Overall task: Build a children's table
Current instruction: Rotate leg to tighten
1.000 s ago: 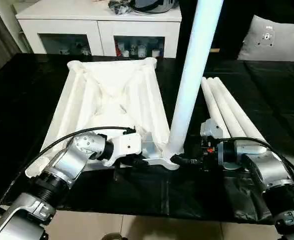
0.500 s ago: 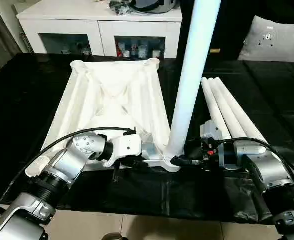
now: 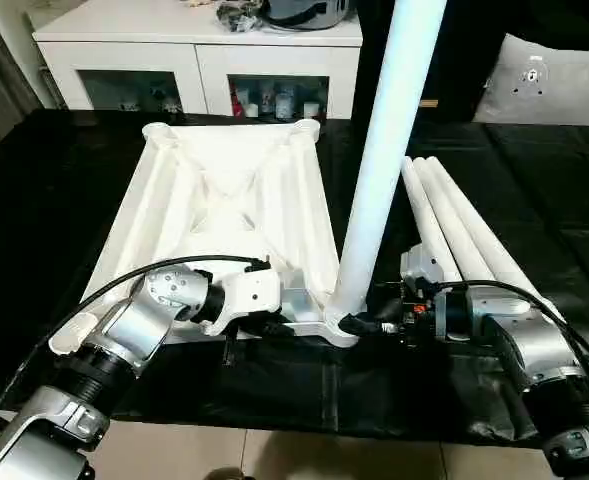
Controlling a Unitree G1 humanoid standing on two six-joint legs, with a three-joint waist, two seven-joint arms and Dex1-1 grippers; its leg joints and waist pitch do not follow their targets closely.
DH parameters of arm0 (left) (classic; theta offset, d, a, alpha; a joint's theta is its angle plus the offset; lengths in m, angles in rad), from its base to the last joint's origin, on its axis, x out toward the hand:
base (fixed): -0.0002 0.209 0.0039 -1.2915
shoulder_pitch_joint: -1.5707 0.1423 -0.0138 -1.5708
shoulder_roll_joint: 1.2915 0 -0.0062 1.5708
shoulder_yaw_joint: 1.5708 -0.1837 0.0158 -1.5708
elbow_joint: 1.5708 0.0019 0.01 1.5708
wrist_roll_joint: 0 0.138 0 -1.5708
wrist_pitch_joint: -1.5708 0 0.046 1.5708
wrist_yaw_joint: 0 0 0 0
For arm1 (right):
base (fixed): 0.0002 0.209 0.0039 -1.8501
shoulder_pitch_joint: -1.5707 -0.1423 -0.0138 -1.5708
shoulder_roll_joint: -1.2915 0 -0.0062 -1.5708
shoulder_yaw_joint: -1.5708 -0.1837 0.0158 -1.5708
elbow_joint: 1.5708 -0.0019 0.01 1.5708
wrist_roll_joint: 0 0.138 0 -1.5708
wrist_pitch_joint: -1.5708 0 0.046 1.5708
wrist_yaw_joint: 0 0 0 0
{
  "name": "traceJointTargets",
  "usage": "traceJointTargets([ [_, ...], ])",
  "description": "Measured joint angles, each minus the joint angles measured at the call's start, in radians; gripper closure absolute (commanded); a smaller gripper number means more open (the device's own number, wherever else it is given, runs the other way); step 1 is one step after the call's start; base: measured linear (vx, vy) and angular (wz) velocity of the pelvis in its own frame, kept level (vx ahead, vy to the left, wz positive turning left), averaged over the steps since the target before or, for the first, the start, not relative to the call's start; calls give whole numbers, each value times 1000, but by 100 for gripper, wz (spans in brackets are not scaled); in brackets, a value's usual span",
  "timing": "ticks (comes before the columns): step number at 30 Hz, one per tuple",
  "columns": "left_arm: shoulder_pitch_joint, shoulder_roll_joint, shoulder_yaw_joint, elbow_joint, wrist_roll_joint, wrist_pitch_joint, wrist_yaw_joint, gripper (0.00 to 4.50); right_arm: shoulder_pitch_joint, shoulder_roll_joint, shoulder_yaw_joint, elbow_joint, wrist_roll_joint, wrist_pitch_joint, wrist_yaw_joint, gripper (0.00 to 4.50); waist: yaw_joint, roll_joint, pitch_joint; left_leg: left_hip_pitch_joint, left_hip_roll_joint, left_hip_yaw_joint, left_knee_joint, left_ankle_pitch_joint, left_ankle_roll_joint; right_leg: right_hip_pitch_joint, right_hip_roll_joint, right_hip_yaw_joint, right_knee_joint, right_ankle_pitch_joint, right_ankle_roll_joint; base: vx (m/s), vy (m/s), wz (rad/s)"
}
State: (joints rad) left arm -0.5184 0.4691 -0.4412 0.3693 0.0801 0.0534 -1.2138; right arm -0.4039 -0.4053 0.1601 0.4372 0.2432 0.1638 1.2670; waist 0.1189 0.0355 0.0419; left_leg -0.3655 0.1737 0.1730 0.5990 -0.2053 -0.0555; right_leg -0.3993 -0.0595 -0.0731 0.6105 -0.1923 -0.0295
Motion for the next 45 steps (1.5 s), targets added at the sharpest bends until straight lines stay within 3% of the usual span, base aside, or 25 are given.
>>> traceJointTargets([
  [6, 0, -1, 0, 0, 0, -1, 0, 450, 0, 1, 5, -1, 0, 7, -2, 85, 2, 0, 0, 0, 0, 0, 0, 0, 0, 0, 0, 0, 0, 0, 0, 0, 0, 0],
  [14, 0, -2, 0, 0, 0, -2, -4, 450, -1, -1, -3, -3, 4, 25, 0, 155, 6, 0, 0, 0, 0, 0, 0, 0, 0, 0, 0, 0, 0, 0, 0, 0, 0, 0],
  [21, 14, -7, 12, -18, -5, 37, 6, 450, 10, 9, -7, -16, 5, 48, -18, 179, 6, 1, -1, 0, 0, 0, 0, 0, 0, 0, 0, 0, 0, 0, 0, 0, 0, 0],
  [24, 33, -24, 35, -51, -11, 125, 34, 450, 12, 38, -11, -25, 0, 76, -69, 183, -3, 1, -1, 3, 0, 0, 0, 0, 0, 3, 0, 0, 0, 0, 0, 0, 0, 0],
  [26, 40, -56, 65, -54, -14, 197, 89, 450, 9, 74, -27, -9, -12, 78, -157, 183, -11, 1, -1, 12, 0, 1, 0, 0, -1, 9, 0, 1, 0, -3, 5, 0, 0, 0],
  [32, 32, -250, 150, -48, -3, 448, 379, 450, -103, 251, -132, 163, -48, 71, -594, 184, -75, -2, 2, 24, 0, -1, 0, 1, -2, 14, -1, -2, -7, -4, 6, 0, 0, 0],
  [37, -25, -347, 169, 4, 42, 516, 557, 450, -178, 333, -176, 253, -62, 52, -838, 184, -79, -2, 2, 21, -1, -1, -2, 1, -2, 14, 0, -2, -10, -3, 6, 0, 0, 0],
  [38, -33, -362, 170, 12, 45, 521, 582, 450, -181, 338, -182, 260, -63, 39, -861, 128, -77, -2, 2, 17, -1, -1, -2, 1, -1, 14, 0, -2, -11, -3, 5, 0, 0, 0],
  [45, -43, -396, 171, 1, 46, 547, 646, 450, -161, 340, -207, 270, -62, -26, -863, 79, -61, -1, 1, 8, -1, 0, -5, -3, 6, 11, 0, -2, -15, 4, -2, 22, 3, 2],
])
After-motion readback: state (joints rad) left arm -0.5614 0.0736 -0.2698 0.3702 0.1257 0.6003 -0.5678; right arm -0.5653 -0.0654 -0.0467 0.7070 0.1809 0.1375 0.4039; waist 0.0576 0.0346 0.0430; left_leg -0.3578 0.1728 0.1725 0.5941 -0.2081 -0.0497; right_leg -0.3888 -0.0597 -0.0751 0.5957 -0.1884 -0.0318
